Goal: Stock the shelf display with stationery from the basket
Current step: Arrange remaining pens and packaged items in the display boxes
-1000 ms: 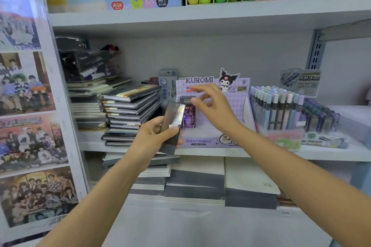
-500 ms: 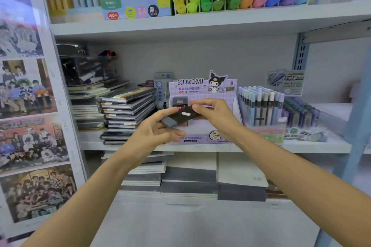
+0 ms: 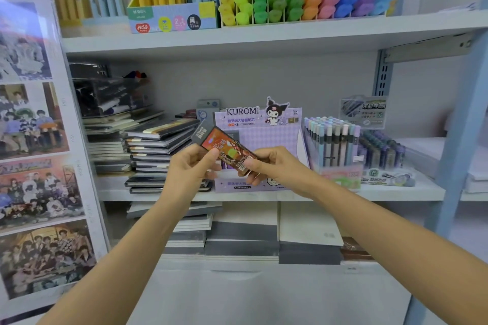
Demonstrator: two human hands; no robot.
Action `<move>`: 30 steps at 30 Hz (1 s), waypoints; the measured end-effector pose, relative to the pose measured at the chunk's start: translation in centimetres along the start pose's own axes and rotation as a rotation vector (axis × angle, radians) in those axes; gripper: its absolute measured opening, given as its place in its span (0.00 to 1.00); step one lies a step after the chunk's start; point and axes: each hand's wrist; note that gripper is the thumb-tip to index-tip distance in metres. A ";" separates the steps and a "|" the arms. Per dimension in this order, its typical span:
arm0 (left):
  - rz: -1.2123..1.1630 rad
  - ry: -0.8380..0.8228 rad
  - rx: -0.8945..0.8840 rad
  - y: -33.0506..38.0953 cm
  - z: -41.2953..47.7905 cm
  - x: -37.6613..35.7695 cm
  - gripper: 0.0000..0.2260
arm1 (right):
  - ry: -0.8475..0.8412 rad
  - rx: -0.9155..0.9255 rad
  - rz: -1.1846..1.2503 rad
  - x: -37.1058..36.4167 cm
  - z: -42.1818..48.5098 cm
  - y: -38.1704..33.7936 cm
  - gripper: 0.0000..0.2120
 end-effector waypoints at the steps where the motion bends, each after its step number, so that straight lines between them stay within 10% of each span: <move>1: 0.008 -0.004 -0.007 0.0 0.0 0.0 0.08 | -0.009 -0.002 -0.036 -0.1 -0.1 -0.2 0.09; 11: 0.536 -0.055 -0.260 -0.8 -0.6 -0.8 0.05 | 0.221 0.284 -0.278 -0.8 2.5 -2.8 0.09; 17: 1.111 -0.271 -0.385 -4.5 -2.1 1.4 0.28 | 0.546 0.253 -0.095 0.0 4.1 -1.9 0.07; 30: 1.304 -0.268 -0.428 -6.3 -3.1 1.3 0.33 | 0.384 0.191 -0.335 -1.1 7.7 1.2 0.08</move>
Point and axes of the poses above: each hand's wrist, its own z-axis towards the middle knuckle, its own x-axis out of the back of the hand, y = z × x, and after that the axes turned 13 degrees about -z, right-handed
